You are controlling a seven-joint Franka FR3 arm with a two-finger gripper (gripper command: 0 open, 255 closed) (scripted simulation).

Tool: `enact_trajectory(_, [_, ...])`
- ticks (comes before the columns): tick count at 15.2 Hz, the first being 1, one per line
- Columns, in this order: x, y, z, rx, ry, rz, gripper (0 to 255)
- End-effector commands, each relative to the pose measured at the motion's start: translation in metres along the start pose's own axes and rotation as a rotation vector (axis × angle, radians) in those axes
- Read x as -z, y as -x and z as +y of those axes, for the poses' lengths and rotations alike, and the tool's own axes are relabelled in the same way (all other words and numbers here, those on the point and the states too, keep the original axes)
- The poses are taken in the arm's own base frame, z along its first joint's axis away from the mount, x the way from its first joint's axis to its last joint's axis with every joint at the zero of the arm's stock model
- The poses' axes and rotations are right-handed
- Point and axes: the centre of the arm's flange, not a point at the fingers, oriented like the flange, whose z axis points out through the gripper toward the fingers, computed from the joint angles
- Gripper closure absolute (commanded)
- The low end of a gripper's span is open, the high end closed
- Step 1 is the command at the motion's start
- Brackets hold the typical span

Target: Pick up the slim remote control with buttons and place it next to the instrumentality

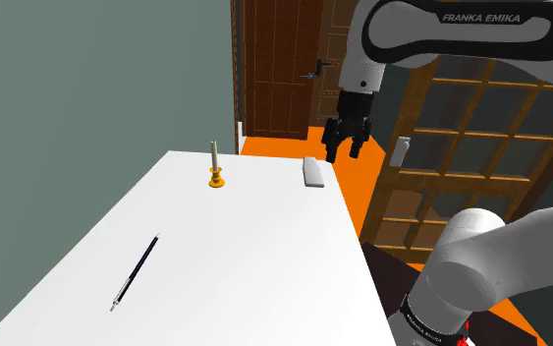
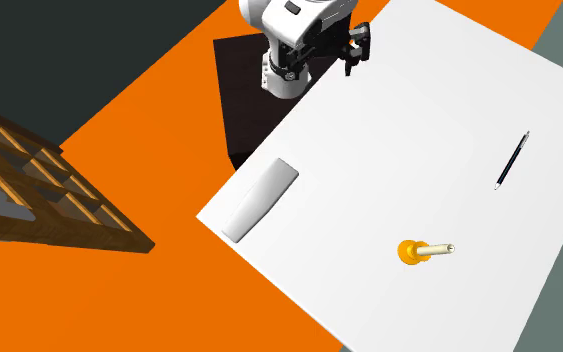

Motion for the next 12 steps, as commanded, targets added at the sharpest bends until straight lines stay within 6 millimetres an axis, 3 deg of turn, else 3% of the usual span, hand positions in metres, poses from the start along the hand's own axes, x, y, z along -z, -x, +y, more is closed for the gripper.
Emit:
enact_trajectory(1, [0.000, 0.000, 0.000, 0.000, 0.000, 0.000, 0])
enact_trajectory(12, [-0.055, -0.116, 0.044, -0.349, 0.051, 0.051, 0])
